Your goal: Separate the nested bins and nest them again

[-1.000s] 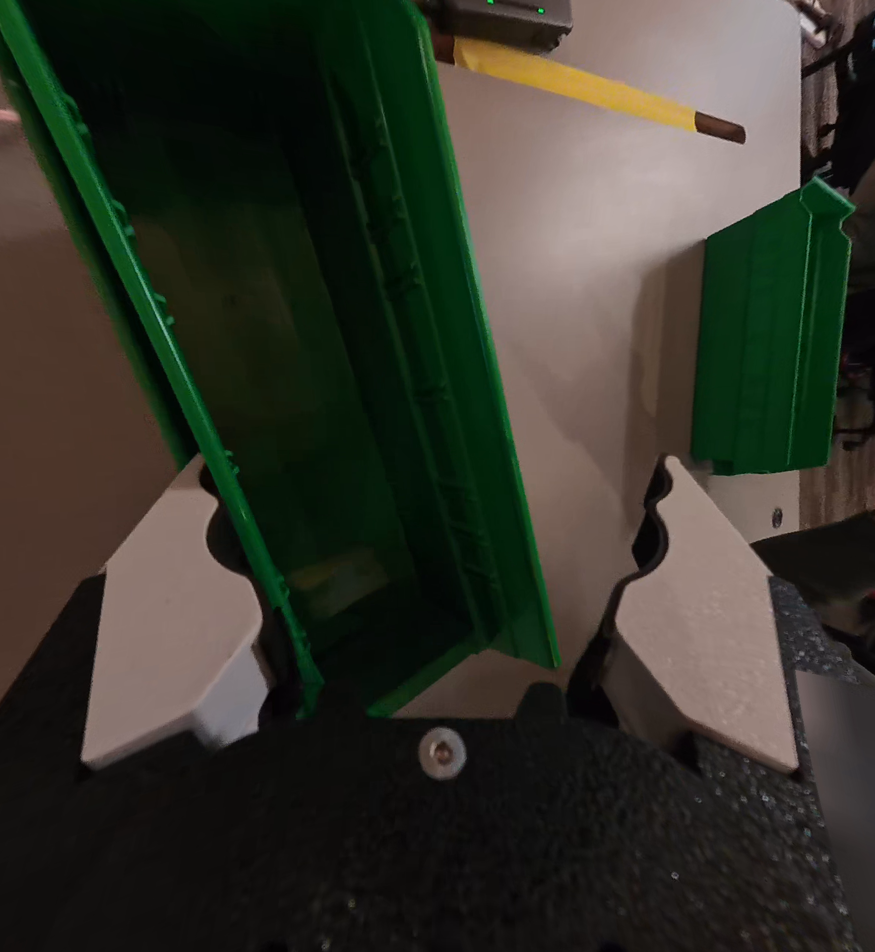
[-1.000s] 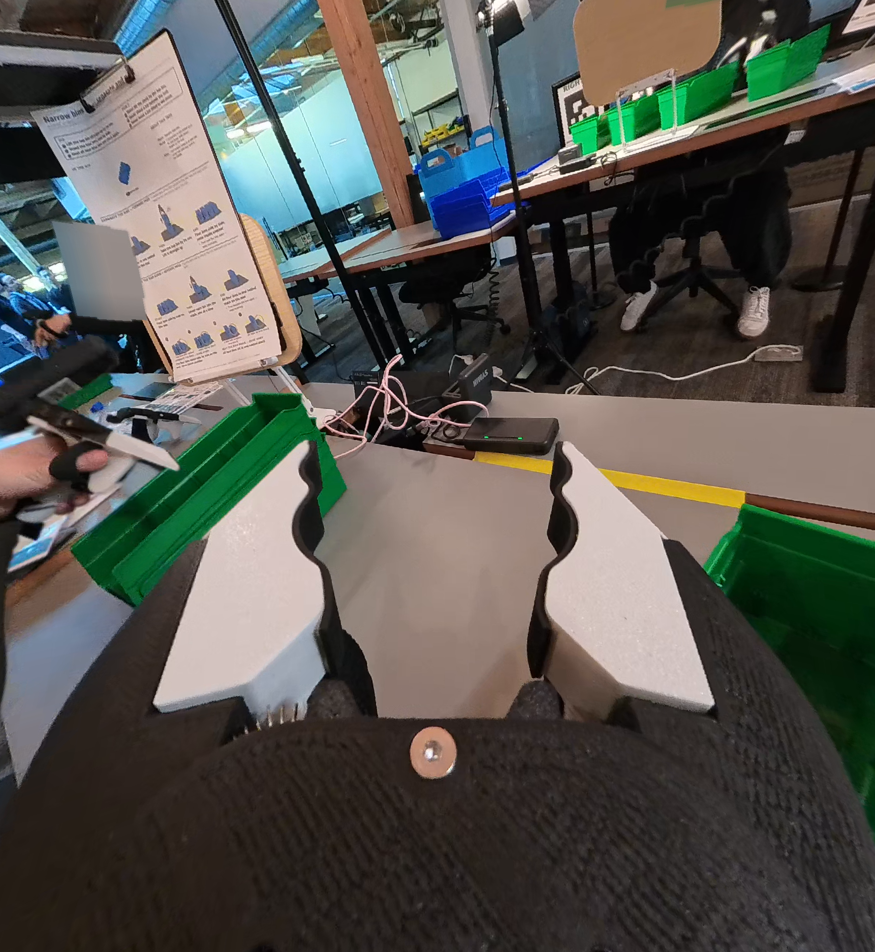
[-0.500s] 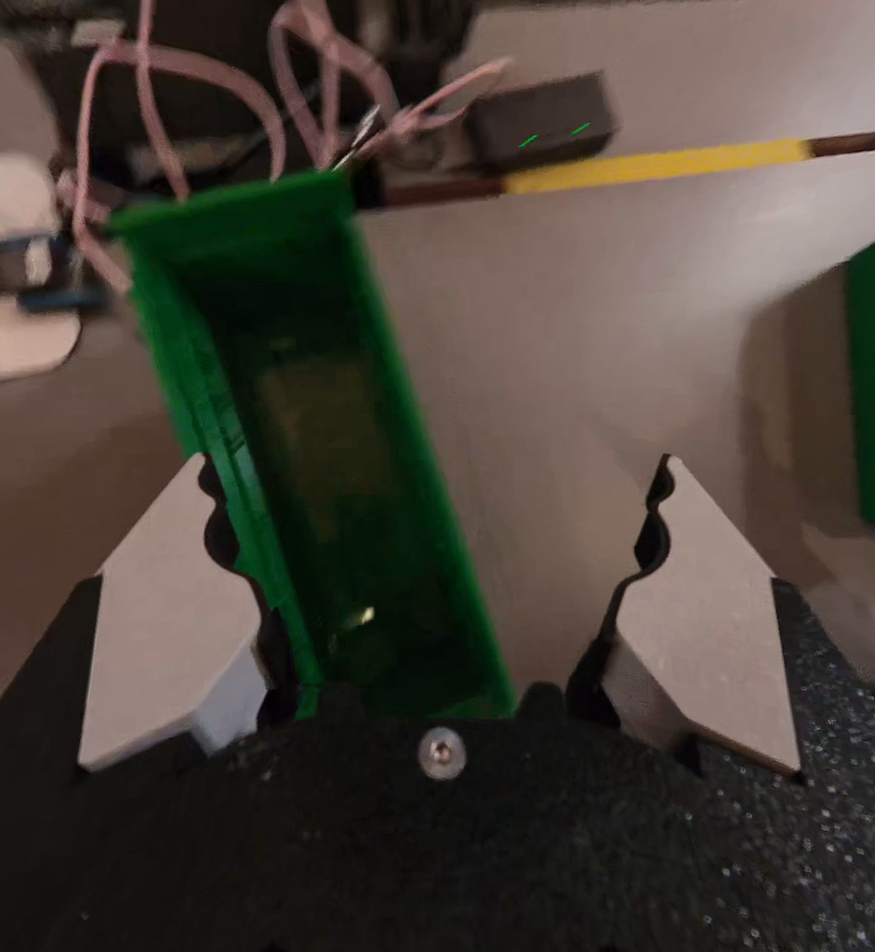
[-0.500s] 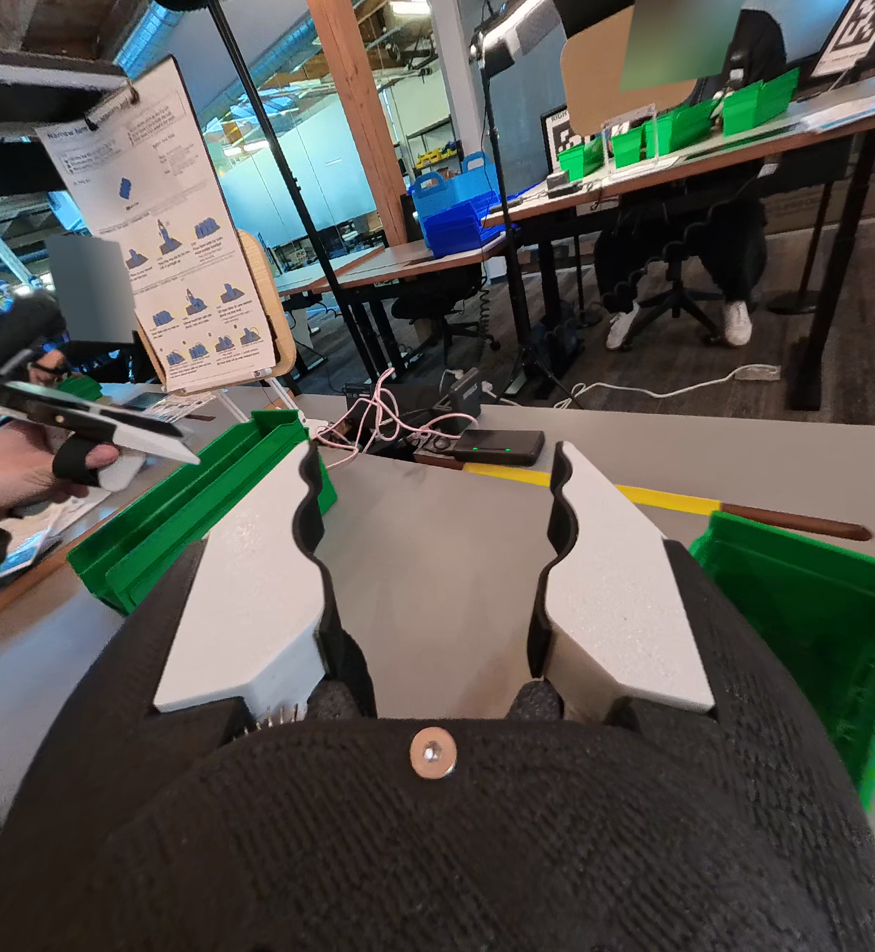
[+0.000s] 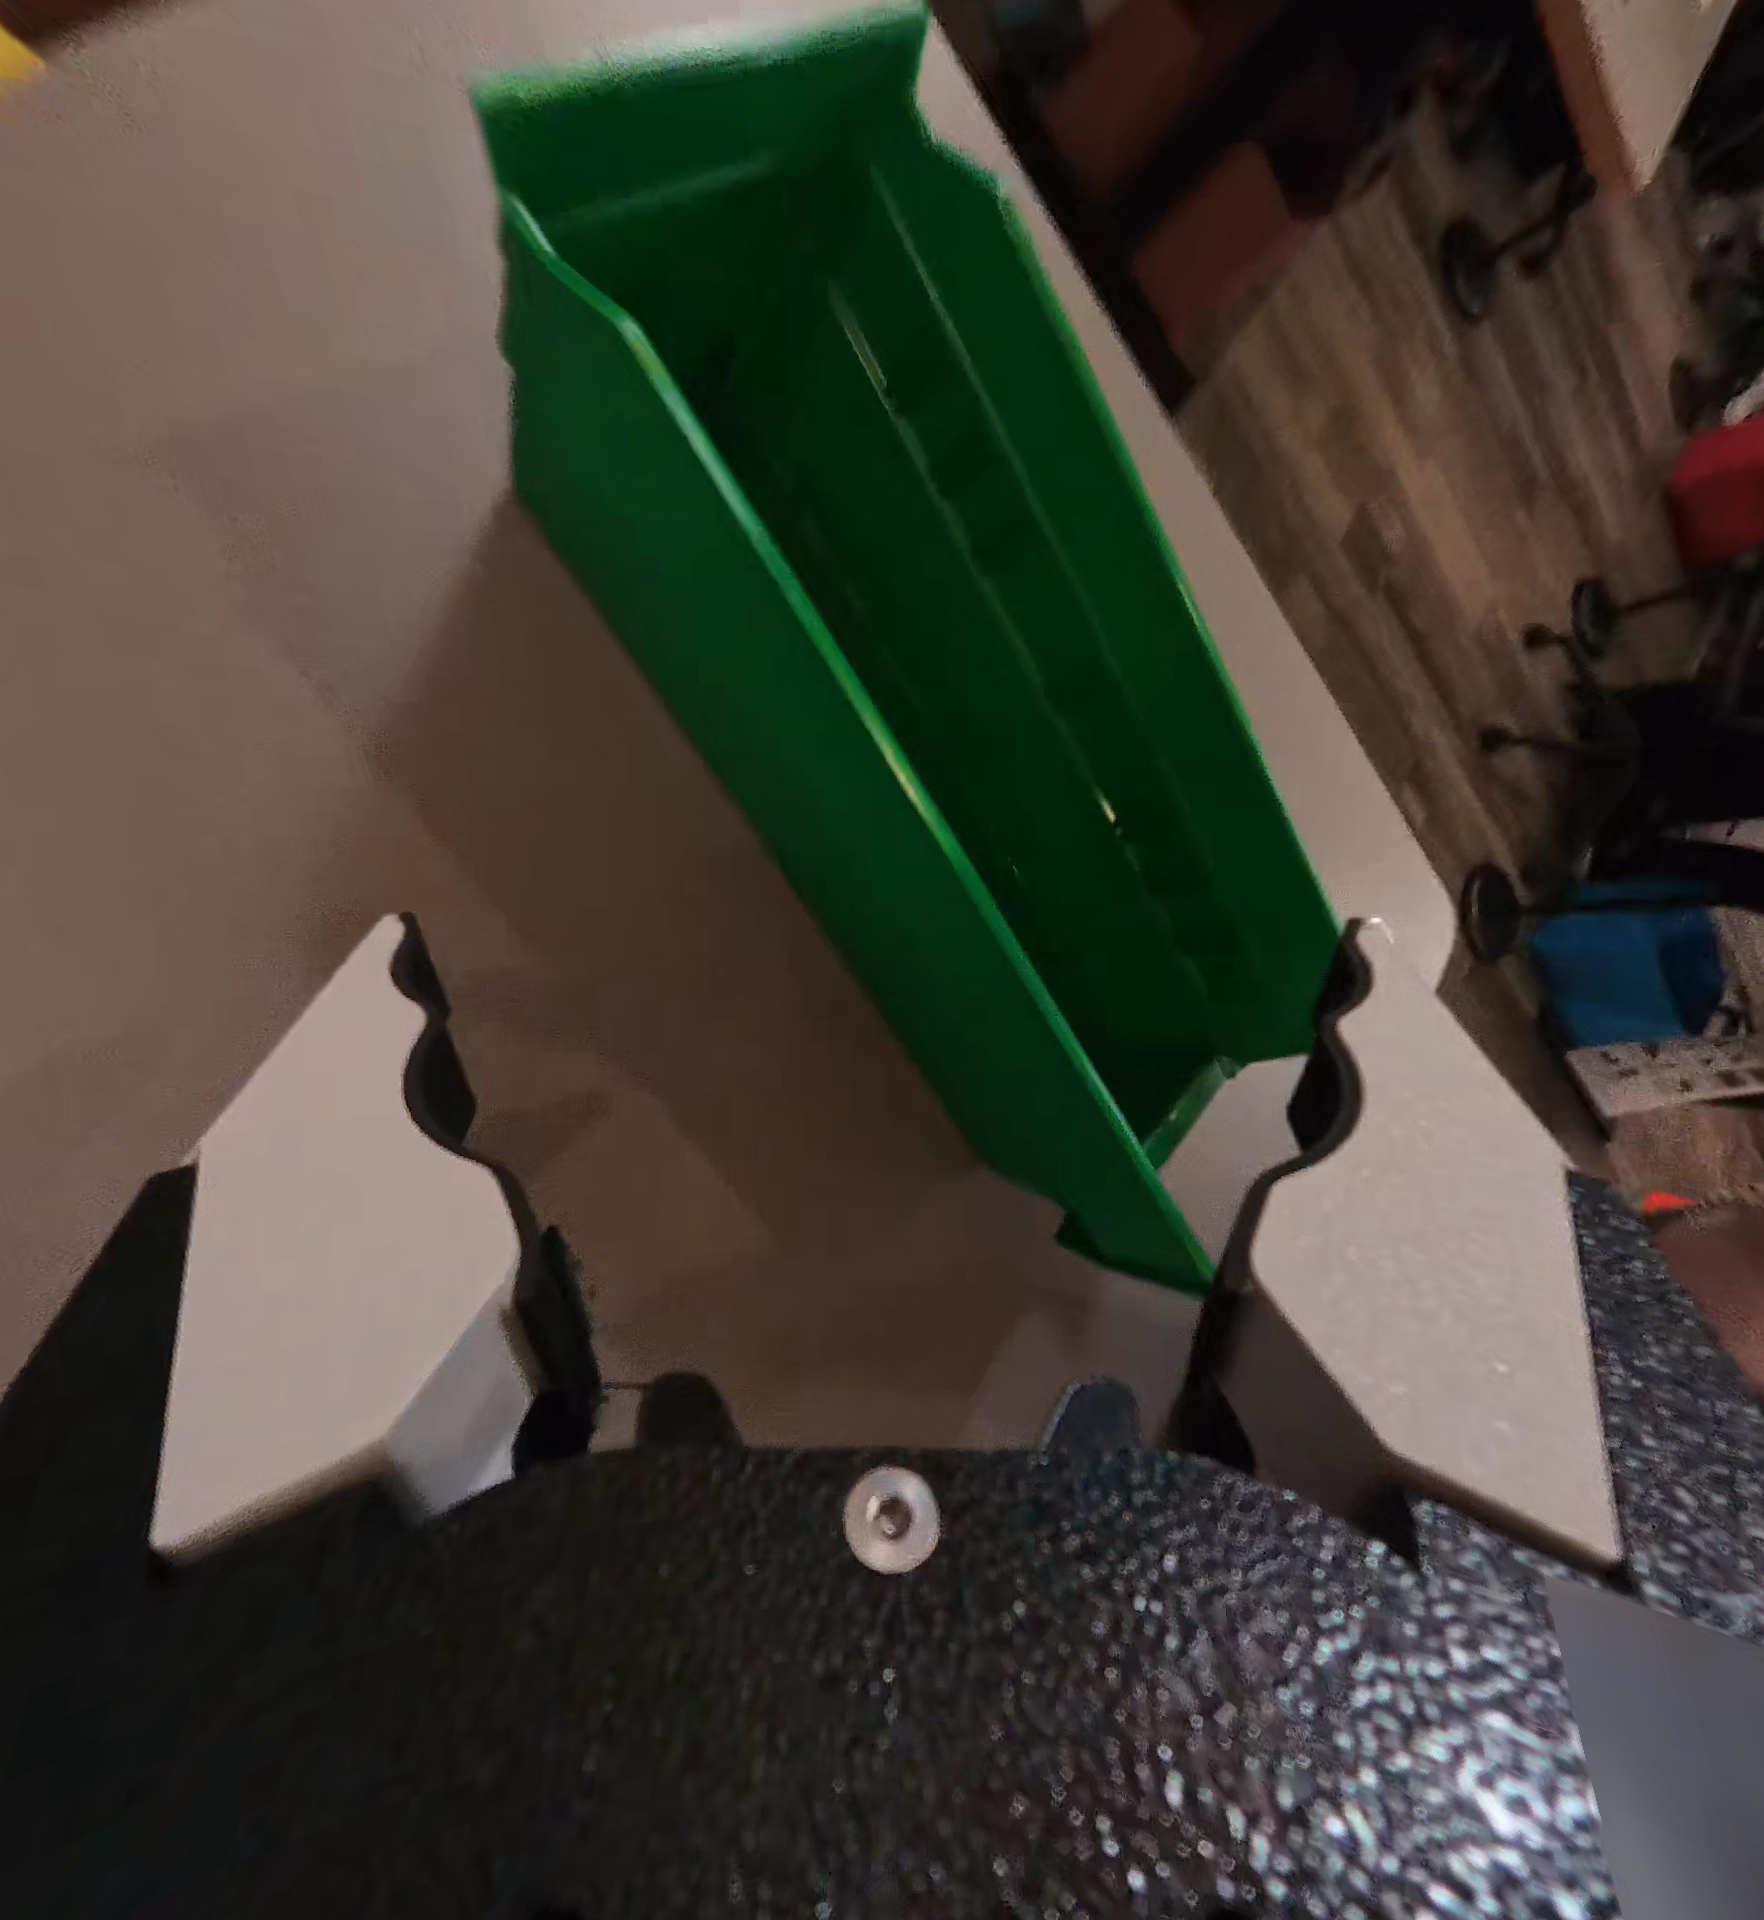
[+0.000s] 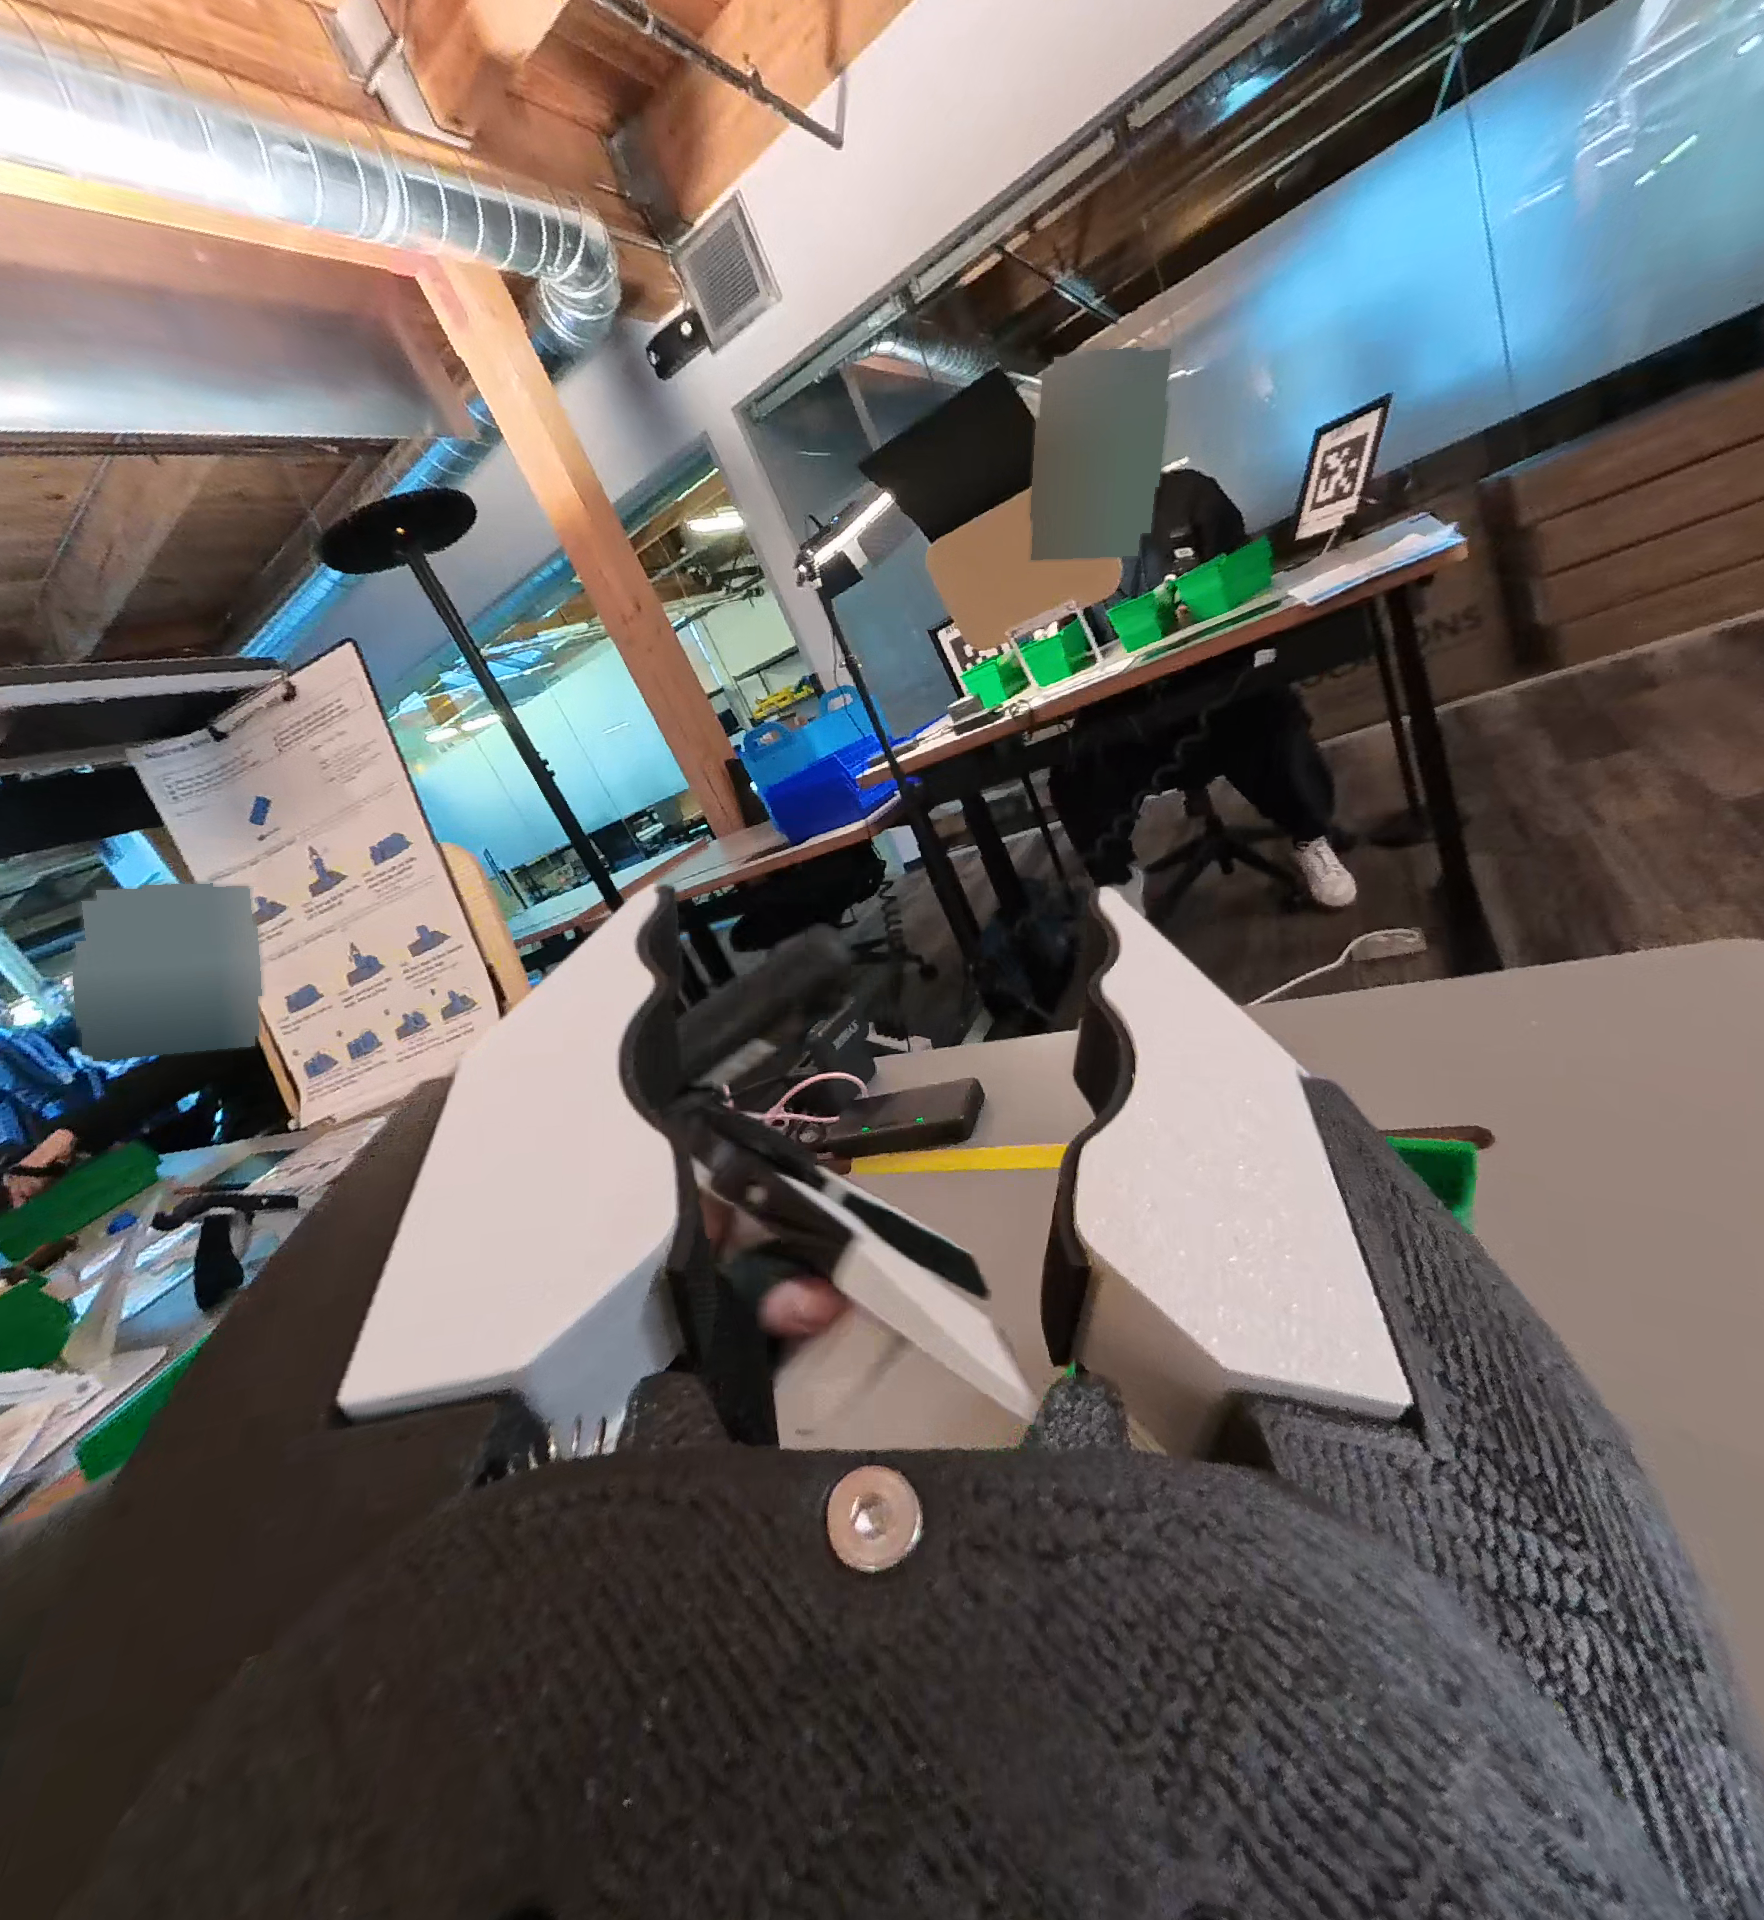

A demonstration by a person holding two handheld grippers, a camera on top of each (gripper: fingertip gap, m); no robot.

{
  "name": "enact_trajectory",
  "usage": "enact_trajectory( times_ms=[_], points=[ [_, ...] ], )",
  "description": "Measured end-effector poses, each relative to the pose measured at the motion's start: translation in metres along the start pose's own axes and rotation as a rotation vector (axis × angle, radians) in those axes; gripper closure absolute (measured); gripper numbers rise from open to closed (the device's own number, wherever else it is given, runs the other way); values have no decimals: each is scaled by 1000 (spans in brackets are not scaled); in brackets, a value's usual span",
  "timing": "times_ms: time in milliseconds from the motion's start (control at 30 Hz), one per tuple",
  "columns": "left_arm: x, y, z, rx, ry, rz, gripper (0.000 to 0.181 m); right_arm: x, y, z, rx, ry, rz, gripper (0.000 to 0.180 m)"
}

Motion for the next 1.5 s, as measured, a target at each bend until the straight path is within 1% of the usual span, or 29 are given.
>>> enact_trajectory(
  times_ms=[100, 133, 167, 200, 267, 333, 367, 400, 433, 500, 600, 633, 667, 733, 800, 833, 900, 1000, 1067, 1167, 1267, 1367, 1500],
  points=[
    [2, -4, -33, -114, 78, 0, 27, -1, -7, -6, -41, 14, -8, 104],
    [0, -6, -38, -148, 113, 2, 34, -1, -9, -7, -52, 18, -10, 104],
    [-1, -7, -42, -182, 136, 3, 48, -2, -10, -8, -54, 23, -10, 104],
    [-2, -8, -44, -207, 151, 10, 57, -3, -10, -9, -50, 28, -11, 104],
    [-2, -10, -48, -233, 148, 13, 84, -5, -9, -10, -44, 38, -12, 104],
    [-5, -13, -48, -270, 161, -10, 104, -6, -10, -11, -49, 44, -13, 104],
    [-3, -13, -47, -277, 134, -18, 116, -7, -11, -11, -52, 47, -13, 104],
    [-1, -14, -44, -293, 105, -29, 140, -7, -11, -11, -53, 48, -13, 104],
    [0, -15, -40, -310, 100, -56, 168, -7, -11, -12, -51, 46, -13, 104],
    [-8, -15, -32, -325, 193, -147, 172, -8, -10, -11, -40, 33, -9, 103],
    [-13, -18, -15, -346, 180, -148, 174, -10, -8, -12, -28, 34, 0, 102],
    [-18, -18, -6, -359, 212, -185, 177, -11, -8, -12, -28, 37, 1, 103],
    [-21, -16, 4, -351, 215, -202, 178, -12, -9, -12, -30, 40, 2, 103],
    [-20, -7, 33, -304, 170, -162, 177, -12, -10, -13, -36, 42, 2, 102],
    [-16, 0, 73, -267, 143, -148, 177, -12, -11, -14, -40, 42, -1, 102],
    [-18, 4, 96, -235, 167, -137, 178, -11, -11, -14, -39, 42, -5, 102],
    [-21, 14, 147, -139, 169, -103, 178, -11, -10, -13, -34, 44, -17, 102],
    [-36, 22, 230, -22, 268, -66, 178, -12, -10, -13, -36, 53, -22, 102],
    [-46, 19, 286, 37, 329, -18, 178, -13, -10, -13, -37, 59, -23, 102],
    [-66, 4, 361, 96, 448, 66, 179, -16, -11, -14, -41, 69, -25, 102],
    [-88, -22, 416, 126, 538, 176, 178, -17, -15, -17, -54, 74, -27, 102],
    [-111, -54, 444, 118, 585, 280, 178, -19, -18, -20, -73, 83, -29, 102],
    [-139, -92, 456, 86, 630, 396, 178, -22, -22, -23, -91, 91, -22, 102]
  ],
)
Point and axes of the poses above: each gripper's, where its closed fingertips meet, z back along the fingers, y out of its top, x = y × z across the jaws, the point moved 7 cm from there along z, back along the fingers, and after that the axes turned 10 degrees about x, right-handed, at the moved point
